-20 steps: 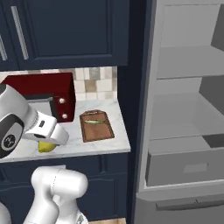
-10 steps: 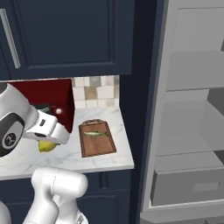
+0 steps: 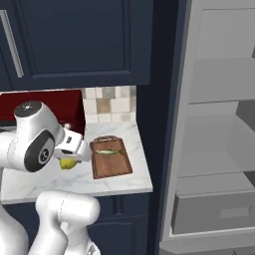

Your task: Retrieve a lemon from the fridge and place it on the cutting board with the fish.

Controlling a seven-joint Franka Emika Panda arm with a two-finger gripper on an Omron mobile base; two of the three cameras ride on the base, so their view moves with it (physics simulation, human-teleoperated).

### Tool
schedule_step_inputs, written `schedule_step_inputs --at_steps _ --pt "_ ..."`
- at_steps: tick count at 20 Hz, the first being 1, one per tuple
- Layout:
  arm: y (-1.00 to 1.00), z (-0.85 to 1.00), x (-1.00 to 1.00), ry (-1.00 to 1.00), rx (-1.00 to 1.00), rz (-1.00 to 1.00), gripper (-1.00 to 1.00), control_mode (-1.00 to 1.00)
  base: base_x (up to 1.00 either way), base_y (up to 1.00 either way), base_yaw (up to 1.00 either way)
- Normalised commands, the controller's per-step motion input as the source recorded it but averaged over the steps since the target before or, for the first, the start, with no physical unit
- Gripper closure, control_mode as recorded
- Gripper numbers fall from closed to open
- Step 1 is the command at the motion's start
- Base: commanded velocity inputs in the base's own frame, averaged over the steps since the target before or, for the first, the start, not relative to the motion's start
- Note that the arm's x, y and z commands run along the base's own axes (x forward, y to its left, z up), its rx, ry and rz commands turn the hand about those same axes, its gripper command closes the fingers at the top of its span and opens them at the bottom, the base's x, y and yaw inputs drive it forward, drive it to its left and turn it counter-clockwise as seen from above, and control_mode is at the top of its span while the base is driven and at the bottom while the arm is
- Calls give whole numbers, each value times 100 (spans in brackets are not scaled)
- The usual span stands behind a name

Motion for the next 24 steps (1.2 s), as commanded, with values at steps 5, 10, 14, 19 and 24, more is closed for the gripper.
schedule_step_inputs --at_steps 5,10,14,19,24 --pt "0 -59 96 11 0 0 100 -100 0 0 0" --pt "0 -46 98 14 0 0 100 -100 0 0 0" --pt "-15 -26 73 15 3 -2 100 -100 0 0 0" --pt "-11 -35 62 27 6 -2 100 -100 0 0 0" --pt "-1 -40 44 12 3 -1 100 -100 0 0 0"
